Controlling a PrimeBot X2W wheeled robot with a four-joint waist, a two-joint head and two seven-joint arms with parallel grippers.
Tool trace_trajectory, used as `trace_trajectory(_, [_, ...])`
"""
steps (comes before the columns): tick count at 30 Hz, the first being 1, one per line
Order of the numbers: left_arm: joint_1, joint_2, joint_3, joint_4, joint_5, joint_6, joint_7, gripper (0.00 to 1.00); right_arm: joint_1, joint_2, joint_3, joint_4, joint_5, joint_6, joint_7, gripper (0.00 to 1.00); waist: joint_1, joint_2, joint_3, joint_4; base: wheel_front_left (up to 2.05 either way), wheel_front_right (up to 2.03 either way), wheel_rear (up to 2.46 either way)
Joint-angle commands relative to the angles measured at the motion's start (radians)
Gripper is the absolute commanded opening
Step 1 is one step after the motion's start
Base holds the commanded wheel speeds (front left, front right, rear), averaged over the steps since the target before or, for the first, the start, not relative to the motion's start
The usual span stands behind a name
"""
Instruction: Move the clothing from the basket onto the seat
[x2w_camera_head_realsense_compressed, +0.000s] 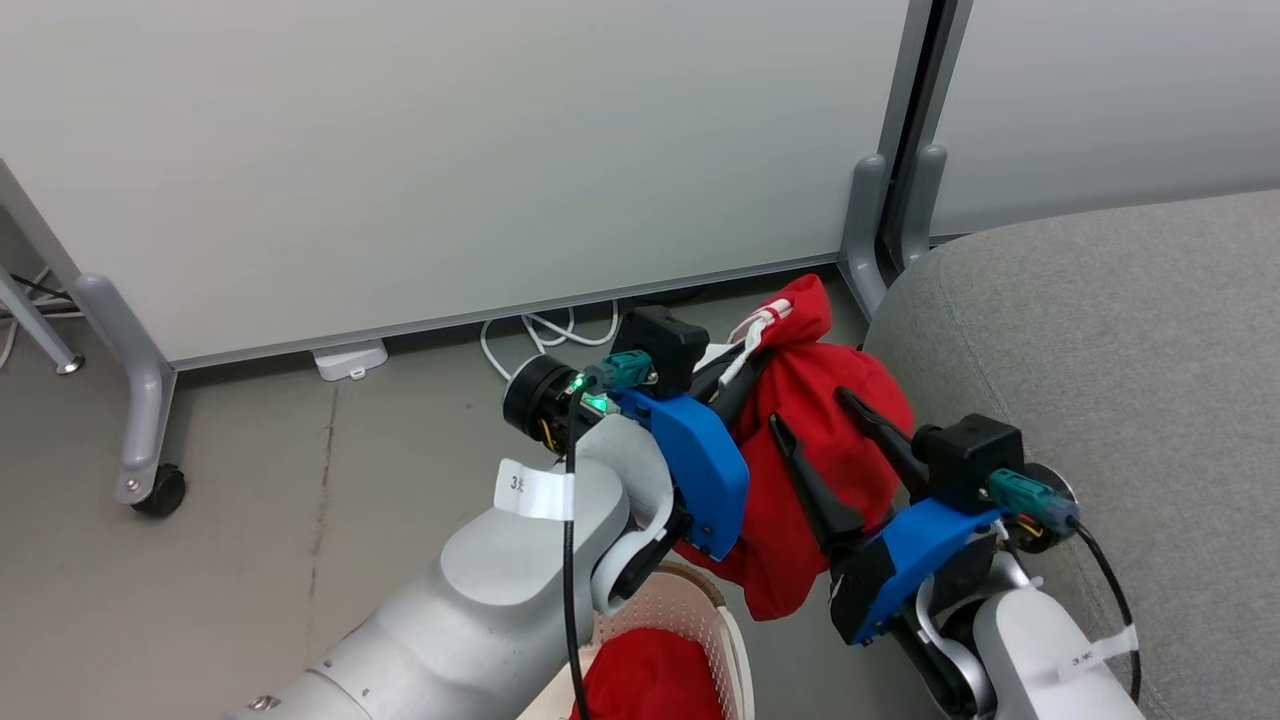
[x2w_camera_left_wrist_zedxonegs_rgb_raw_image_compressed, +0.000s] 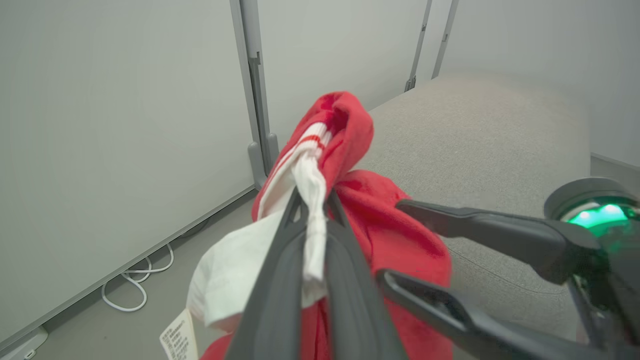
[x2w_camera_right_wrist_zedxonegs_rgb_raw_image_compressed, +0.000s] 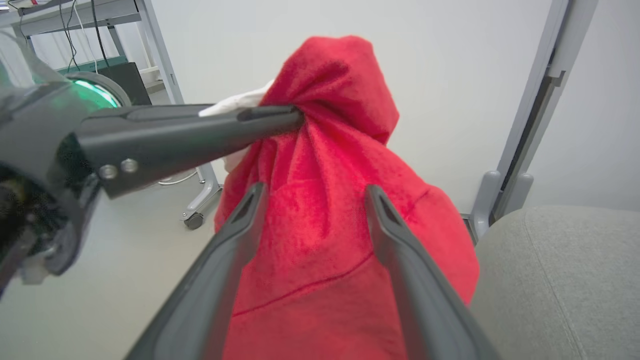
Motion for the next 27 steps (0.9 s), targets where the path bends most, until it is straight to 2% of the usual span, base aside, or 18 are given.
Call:
trace_trajectory(1, [-0.019,0.000,-0.005,-0.008,-0.011,0.001,-0.007,0.00,-0.020,-0.004,0.007,0.031,-0.019,0.000,0.007,1.00,0.0000,-0.0001,0.000,0.002,0.00,0.00,0.00])
trace_trajectory(10, [-0.025,0.000,-0.044,-0.037,-0.063,-0.002,-0.008,0.00,-0.098,-0.004,0.047,0.188,-0.075,0.000,-0.010,1.00,0.0000,-0.0001,-0.002,0.010,0.00,0.00,0.00])
trace_trajectory(18, [-0.025,0.000,-0.077,-0.060,-0.103,0.002,-0.012,0.00,-0.150,-0.004,0.076,0.307,-0.060,0.000,-0.030,1.00,0.0000,-0.0001,-0.011,0.016,0.00,0.00,0.00])
trace_trajectory(19, [-0.025,0.000,-0.081,-0.061,-0.106,0.002,-0.013,0.00,-0.156,-0.004,0.083,0.317,-0.051,0.000,-0.032,0.47,0.0000,-0.0001,-0.013,0.016,0.00,0.00,0.00])
trace_trajectory(20, [-0.025,0.000,-0.084,-0.061,-0.112,0.002,-0.013,0.00,-0.162,-0.004,0.094,0.328,-0.045,0.000,-0.031,0.28,0.0000,-0.0001,-0.014,0.016,0.00,0.00,0.00])
trace_trajectory(21, [-0.025,0.000,-0.087,-0.060,-0.115,0.003,-0.014,0.00,-0.168,-0.004,0.104,0.335,-0.040,0.000,-0.034,0.00,0.0000,-0.0001,-0.015,0.015,0.00,0.00,0.00])
trace_trajectory(27, [-0.027,0.000,-0.096,-0.045,-0.130,0.004,-0.021,0.00,-0.177,-0.004,0.125,0.363,-0.034,0.000,-0.050,0.00,0.0000,-0.0001,-0.022,0.012,0.00,0.00,0.00])
